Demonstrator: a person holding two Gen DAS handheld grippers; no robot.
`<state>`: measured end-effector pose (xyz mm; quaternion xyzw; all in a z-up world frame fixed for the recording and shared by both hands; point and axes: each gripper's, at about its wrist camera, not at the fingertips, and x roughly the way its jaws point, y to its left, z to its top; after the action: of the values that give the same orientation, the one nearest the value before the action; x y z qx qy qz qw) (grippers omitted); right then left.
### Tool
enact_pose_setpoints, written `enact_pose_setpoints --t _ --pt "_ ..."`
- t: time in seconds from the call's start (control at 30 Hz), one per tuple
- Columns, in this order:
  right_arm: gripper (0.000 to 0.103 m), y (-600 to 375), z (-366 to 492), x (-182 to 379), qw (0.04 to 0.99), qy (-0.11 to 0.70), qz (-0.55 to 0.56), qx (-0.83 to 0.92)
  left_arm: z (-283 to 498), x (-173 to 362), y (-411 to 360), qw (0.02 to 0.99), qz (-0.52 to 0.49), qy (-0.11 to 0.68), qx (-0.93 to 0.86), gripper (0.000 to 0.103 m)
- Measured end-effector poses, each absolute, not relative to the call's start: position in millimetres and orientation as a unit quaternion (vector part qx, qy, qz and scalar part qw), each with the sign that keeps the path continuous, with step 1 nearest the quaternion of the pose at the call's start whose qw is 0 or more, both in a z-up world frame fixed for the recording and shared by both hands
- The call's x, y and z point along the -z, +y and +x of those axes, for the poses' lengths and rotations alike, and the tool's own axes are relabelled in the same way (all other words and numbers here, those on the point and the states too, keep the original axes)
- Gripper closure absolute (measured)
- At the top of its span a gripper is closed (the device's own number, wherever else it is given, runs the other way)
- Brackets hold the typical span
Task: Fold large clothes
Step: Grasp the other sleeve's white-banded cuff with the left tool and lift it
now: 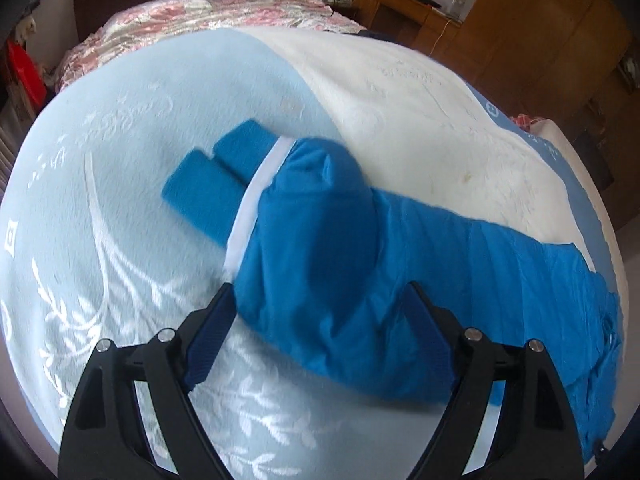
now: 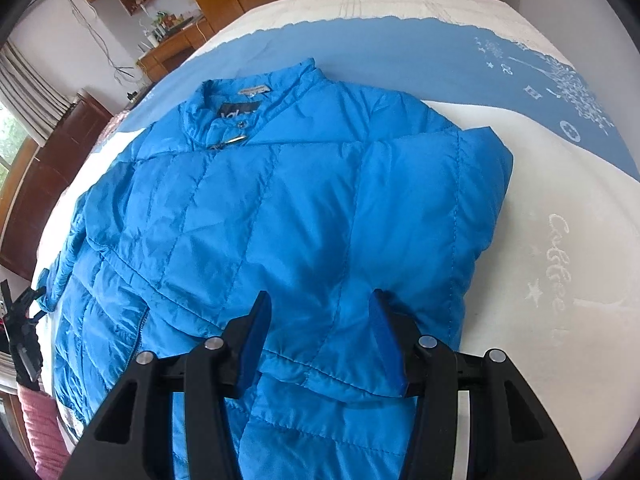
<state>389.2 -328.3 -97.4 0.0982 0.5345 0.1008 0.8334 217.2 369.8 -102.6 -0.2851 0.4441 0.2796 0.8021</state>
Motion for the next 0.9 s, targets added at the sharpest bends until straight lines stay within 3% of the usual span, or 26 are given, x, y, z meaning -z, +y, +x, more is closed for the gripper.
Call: enact_pose_setpoints --t 0.07,0.13,0.23,0.43,0.9 --pt "0.052 -329 390 98 0.833 0.535 0.102 -0.101 219 101 368 0.801 -0.272 0.445 -0.293 0.041" --pt "0.052 -329 390 99 0.833 0.535 0.103 -0.102 219 102 372 0.798 -0.271 0.444 -0.304 0.063" --pt "0.052 -330 388 98 0.833 0.534 0.103 -0.102 219 96 373 0.803 -0.286 0.432 -0.294 0.080" --pt "0.052 -331 387 99 0.832 0.535 0.104 -0.105 219 77 340 0.831 -0.268 0.407 -0.268 0.091" --pt "0.052 -336 382 97 0.834 0.527 0.116 -0.114 252 -5 191 0.922 -0.179 0.324 -0.112 0.094"
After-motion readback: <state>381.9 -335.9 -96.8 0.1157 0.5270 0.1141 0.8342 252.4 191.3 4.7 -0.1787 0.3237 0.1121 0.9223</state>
